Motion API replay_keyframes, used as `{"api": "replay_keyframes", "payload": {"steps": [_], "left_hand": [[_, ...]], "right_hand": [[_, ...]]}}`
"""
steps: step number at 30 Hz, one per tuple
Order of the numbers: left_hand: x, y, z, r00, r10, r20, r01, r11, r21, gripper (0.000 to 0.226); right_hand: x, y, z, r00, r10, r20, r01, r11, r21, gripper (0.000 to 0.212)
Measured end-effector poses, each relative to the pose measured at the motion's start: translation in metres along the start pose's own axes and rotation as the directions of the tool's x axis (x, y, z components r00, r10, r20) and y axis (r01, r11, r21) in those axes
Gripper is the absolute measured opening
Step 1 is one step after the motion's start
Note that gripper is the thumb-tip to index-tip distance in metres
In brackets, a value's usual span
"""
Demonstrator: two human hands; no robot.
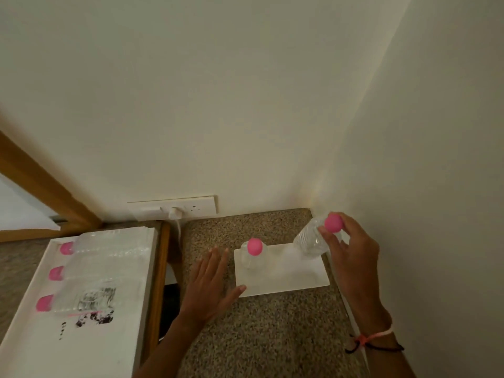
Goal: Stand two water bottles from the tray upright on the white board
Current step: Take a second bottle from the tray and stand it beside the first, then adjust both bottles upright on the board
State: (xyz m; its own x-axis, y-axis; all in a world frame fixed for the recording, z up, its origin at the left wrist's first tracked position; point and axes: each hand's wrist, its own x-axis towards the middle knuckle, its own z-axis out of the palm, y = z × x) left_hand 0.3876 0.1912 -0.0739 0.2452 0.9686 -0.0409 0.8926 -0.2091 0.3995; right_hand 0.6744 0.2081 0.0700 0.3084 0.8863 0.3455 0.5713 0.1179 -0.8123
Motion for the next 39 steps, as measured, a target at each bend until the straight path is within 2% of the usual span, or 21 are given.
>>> {"api": "replay_keyframes", "payload": {"steps": [6,12,17,21,25,27,30,32,39], "left_hand": [[-0.002,-0.008,0.025,0.998,-0.010,0.059,0.006,0.998,0.060,0.098],[-0.002,-0.010,0.028,0.998,0.001,0.062,-0.005,0.998,0.058,0.094],[0.003,-0.003,0.028,0.993,-0.058,0.101,0.055,0.998,0.029,0.103],[0.011,0.011,0.018,0.995,-0.076,0.064,0.084,0.989,-0.120,0.103],[0.023,0.025,0.009,0.990,-0.084,0.111,0.127,0.875,-0.467,0.099],[0.027,0.030,0.010,0.989,-0.069,0.133,0.130,0.838,-0.530,0.092],[0.032,0.034,0.012,0.979,-0.115,0.166,0.188,0.822,-0.538,0.077],[0.037,0.033,0.015,0.974,-0.129,0.187,0.211,0.818,-0.535,0.072],[0.031,0.030,0.010,0.973,-0.162,0.165,0.228,0.789,-0.571,0.069]], "right_hand": [[-0.023,0.039,0.010,0.988,0.115,0.107,-0.111,0.993,-0.043,0.033],[-0.022,0.047,0.013,0.983,0.129,0.134,-0.123,0.991,-0.049,0.037],[-0.018,0.045,0.018,0.983,0.083,0.163,-0.079,0.996,-0.035,0.038],[-0.023,0.059,0.017,0.956,0.123,0.265,-0.119,0.992,-0.030,0.061],[-0.030,0.085,0.014,0.894,0.251,0.370,-0.217,0.967,-0.131,0.085],[-0.031,0.093,0.018,0.865,0.287,0.412,-0.250,0.958,-0.142,0.079],[-0.030,0.100,0.030,0.824,0.336,0.456,-0.314,0.941,-0.127,0.066],[-0.031,0.101,0.038,0.800,0.362,0.478,-0.346,0.930,-0.125,0.066],[-0.042,0.096,0.054,0.831,0.351,0.431,-0.347,0.933,-0.092,0.060]]}}
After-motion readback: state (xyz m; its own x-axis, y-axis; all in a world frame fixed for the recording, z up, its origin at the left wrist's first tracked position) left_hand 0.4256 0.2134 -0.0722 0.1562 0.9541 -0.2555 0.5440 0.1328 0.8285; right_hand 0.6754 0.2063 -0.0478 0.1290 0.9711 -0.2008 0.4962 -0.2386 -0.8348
